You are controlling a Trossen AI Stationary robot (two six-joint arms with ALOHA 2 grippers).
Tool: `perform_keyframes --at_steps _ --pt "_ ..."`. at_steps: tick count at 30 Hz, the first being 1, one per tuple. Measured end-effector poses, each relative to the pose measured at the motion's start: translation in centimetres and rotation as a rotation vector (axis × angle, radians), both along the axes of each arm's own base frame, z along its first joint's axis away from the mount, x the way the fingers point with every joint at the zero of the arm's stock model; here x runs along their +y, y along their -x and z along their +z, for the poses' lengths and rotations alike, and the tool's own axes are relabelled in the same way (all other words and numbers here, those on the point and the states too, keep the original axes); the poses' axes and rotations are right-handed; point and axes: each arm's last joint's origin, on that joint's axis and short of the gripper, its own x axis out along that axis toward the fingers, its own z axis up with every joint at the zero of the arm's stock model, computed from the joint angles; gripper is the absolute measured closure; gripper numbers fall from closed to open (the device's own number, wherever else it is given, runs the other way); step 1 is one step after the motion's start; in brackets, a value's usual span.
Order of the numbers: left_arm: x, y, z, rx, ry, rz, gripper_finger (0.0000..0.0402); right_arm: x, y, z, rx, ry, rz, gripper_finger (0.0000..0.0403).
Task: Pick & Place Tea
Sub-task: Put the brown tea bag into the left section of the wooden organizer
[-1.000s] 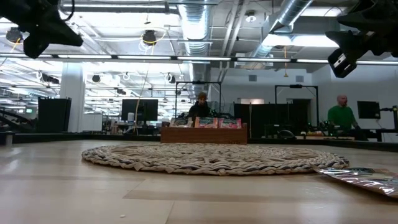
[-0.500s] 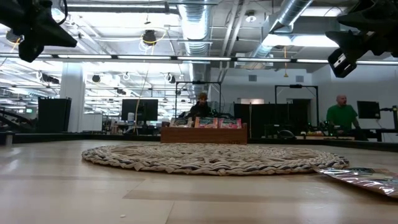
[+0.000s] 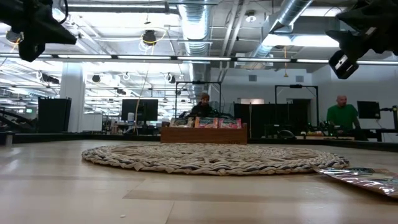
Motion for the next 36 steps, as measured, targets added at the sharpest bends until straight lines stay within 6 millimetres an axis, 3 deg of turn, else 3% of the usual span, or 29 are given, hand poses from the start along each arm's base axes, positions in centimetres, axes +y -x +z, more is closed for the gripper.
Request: perform_keyframes --at_steps 4,8,14,21,25,29,36 --pt "-0.4 -0.6 0.8 -0.056 -0.046 -0.082 0.0380 -0.2 0.1 1.0 -0.055 -0.078 -0.038 0.0289" --pt "-1.3 -1.8 1.0 -0.141 -0.141 -0.189 0.0380 0.2 0.2 3.6 -0.055 -0.053 0.010 0.0289" --pt "-3.0 -3.8 -0.8 -0.292 -0.276 -0.408 0.0380 0.9 -0.8 7.0 0.234 0.054 0.031 0.0289" --pt "-3.1 -3.8 -2.5 -0.355 -0.320 -0.432 0.0380 2.9 -3.6 9.5 0.583 0.167 0.110 0.0289" --pt "-3.0 -3.7 -2.7 -0.349 -0.360 -0.425 0.0380 4.7 -5.9 8.8 0.740 0.233 0.159 0.0289" --pt "-3.0 -3.7 -2.7 -0.347 -0.365 -0.419 0.0380 6.5 -7.9 6.3 0.894 0.249 0.195 0.0289" --pt "-3.0 -3.7 -2.7 -0.344 -0.370 -0.428 0.0380 8.0 -11.4 2.9 1.008 0.131 0.248 0.0289"
